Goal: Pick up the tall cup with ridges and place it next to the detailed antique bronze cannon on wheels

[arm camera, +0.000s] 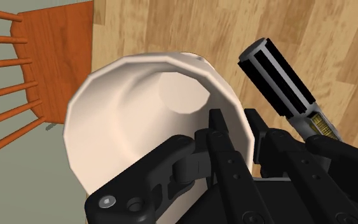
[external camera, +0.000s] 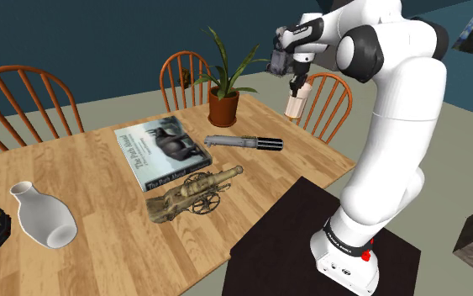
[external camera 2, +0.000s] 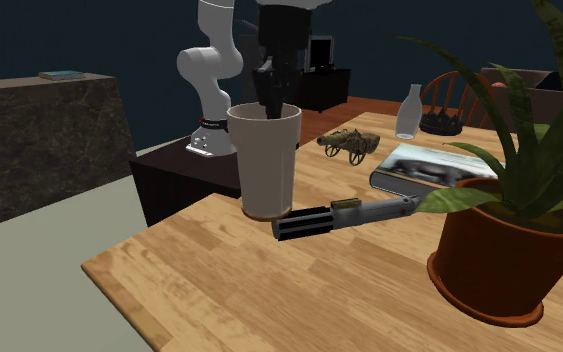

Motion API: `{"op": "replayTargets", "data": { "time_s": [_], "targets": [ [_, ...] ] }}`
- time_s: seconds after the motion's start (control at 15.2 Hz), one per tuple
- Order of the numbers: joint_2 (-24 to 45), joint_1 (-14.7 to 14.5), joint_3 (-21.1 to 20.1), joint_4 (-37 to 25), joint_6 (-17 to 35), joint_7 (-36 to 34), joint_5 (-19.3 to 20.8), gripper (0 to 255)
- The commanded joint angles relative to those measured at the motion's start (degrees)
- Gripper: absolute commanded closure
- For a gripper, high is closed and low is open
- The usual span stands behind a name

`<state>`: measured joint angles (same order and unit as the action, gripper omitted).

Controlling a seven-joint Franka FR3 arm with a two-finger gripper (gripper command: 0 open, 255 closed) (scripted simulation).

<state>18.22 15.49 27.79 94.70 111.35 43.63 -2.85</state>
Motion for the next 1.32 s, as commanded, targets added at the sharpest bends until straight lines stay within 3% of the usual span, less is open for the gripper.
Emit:
{"op": "replayTargets", "data": {
  "time_s": [0.0,0.79,1.25],
  "targets": [
    [-0.1,0.1,0.1,-1.6,-1.6,0.0,0.1,255],
    [-0.8,0.4,0.4,-9.3,-10.0,0.3,0.4,255],
    [-14.8,-7.1,-1.9,7.3,-6.6,-10.0,7.2,255]
  ]
}}
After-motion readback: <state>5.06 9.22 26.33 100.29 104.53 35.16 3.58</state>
